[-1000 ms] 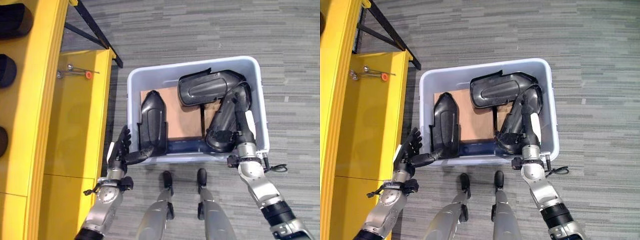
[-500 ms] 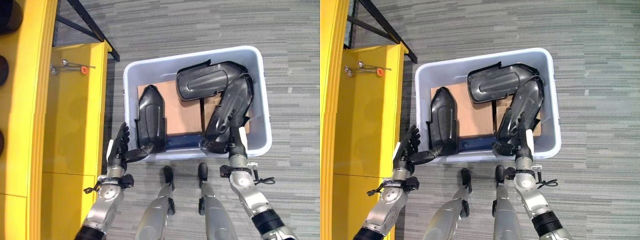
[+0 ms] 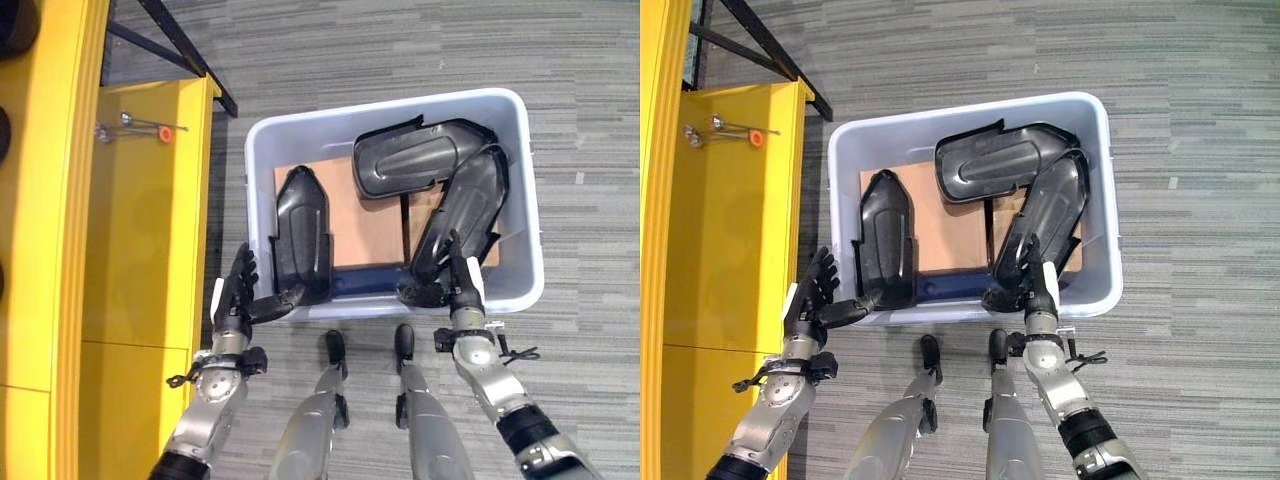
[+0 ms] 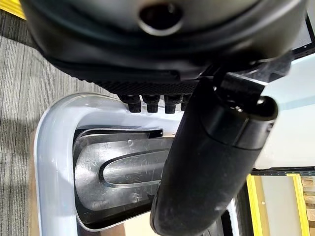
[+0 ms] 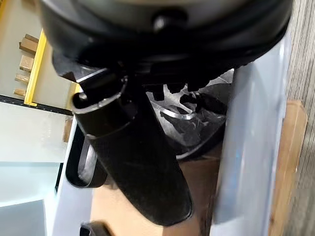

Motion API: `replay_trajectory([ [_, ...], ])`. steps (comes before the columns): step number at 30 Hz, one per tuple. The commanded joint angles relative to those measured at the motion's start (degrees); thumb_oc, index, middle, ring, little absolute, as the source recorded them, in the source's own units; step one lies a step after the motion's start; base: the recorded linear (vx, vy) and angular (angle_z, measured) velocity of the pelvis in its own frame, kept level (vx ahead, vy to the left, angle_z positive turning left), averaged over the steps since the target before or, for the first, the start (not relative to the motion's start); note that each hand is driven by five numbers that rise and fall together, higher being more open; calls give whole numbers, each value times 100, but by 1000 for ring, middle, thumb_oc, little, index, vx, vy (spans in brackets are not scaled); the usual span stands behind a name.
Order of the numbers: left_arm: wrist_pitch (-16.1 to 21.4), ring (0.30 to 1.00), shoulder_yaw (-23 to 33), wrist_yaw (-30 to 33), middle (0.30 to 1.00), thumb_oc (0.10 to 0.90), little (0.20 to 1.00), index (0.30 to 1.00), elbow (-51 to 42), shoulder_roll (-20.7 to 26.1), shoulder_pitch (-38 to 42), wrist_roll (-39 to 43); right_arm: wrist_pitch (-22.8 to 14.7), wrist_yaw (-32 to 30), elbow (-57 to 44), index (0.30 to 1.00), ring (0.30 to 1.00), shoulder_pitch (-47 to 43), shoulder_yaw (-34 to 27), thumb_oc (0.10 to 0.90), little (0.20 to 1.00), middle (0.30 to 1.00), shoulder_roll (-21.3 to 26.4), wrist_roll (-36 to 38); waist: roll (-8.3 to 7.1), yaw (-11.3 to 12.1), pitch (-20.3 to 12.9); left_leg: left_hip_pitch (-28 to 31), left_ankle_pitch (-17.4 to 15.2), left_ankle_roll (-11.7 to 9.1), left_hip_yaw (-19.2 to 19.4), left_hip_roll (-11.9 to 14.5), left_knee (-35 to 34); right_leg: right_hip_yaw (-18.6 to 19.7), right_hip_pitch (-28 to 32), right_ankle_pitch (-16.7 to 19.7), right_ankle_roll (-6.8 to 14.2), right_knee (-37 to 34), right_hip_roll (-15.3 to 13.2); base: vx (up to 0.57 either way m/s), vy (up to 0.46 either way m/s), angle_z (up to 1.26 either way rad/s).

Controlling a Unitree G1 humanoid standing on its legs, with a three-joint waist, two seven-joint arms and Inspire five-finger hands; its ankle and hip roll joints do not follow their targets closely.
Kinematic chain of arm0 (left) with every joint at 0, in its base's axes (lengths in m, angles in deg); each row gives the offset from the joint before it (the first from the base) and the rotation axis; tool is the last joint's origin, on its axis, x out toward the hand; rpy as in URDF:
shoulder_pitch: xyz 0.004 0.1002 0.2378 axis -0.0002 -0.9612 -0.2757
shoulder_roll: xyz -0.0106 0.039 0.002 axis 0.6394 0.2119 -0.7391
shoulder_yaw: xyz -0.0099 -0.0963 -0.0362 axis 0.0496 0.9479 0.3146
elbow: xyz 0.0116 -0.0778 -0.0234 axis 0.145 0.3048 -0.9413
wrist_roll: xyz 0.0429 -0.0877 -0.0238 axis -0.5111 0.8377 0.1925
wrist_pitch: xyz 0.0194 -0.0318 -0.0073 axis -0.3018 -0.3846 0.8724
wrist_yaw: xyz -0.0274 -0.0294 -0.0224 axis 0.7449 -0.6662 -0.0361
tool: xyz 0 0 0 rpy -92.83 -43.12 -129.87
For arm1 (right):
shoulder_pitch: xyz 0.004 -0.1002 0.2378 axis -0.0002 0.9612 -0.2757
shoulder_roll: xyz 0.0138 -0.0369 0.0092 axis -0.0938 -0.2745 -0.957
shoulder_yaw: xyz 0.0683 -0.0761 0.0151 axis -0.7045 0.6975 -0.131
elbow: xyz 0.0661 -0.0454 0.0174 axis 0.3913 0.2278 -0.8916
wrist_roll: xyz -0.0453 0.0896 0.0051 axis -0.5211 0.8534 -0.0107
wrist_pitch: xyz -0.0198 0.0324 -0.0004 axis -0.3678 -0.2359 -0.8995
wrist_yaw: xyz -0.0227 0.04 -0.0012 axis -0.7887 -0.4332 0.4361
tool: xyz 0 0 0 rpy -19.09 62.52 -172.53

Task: Move parts from the plastic box to the shelf.

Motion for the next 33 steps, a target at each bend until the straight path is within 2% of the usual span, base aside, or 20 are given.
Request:
replay_trajectory([
  [1, 573, 1000, 131, 183, 1000, 900, 1000, 1000, -419, 53, 277, -81, -138, -740, 178, 1000, 1000, -419, -308, 900, 1000, 1000, 32, -271, -41, -12, 2, 363, -314, -173, 26, -3, -33, 236, -233, -161, 525, 563, -602, -49, 22, 1],
  [3, 624, 1000, 77, 221, 1000, 900, 1000, 1000, -429, 55, 348, -8, -1, -1176, 605, 1000, 1000, -726, -444, 900, 1000, 1000, 75, -588, 39, 20, 119, 279, -303, -167, 52, -24, -24, 279, -351, -148, 529, 626, -596, -50, 12, -3],
  [7, 645, 1000, -4, 259, 1000, 900, 1000, 1000, -452, 57, 440, -8, 139, -1479, 1174, 1000, 1000, -975, -445, 900, 1000, 1000, 31, -806, 118, 51, 237, 197, -296, -155, 68, -48, -3, 309, -474, -156, 522, 701, -592, -33, 5, -7],
  [17, 695, 1000, -72, 277, 1000, 900, 1000, 1000, -514, 107, 543, 64, 270, -1291, 2535, 1000, 1000, -1494, 22, 900, 1000, 1000, -261, -696, 291, 150, 383, 15, -317, -149, 127, -101, 70, 380, -705, -141, 528, 803, -611, -6, 6, -1],
  [18, 720, 1000, -91, 276, 1000, 900, 1000, 1000, -517, 103, 530, 104, 337, -1206, 2907, 1000, 1000, -1635, 190, 900, 1000, 1000, -288, -822, 356, 192, 384, -86, -331, -142, 136, -126, 119, 386, -808, -147, 523, 858, -622, -13, 18, -4],
  [20, 731, 1000, -102, 275, 1000, 900, 1000, 1000, -526, 95, 520, 108, 396, -1160, 3030, 1000, 1000, -1703, 304, 900, 1000, 1000, -274, -979, 393, 210, 384, -159, -339, -136, 148, -138, 165, 398, -883, -154, 516, 901, -621, -7, 13, -2],
  [33, 760, 1000, -61, 269, 1000, 900, 1000, 1000, -444, 62, 595, 80, 515, -918, 3013, 1000, 1000, -1709, 697, 900, 1000, 1000, -231, -1500, 365, 210, 384, -270, -399, -126, 174, -153, 264, 426, -1044, -162, 517, 1021, -595, 0, 0, 0],
])
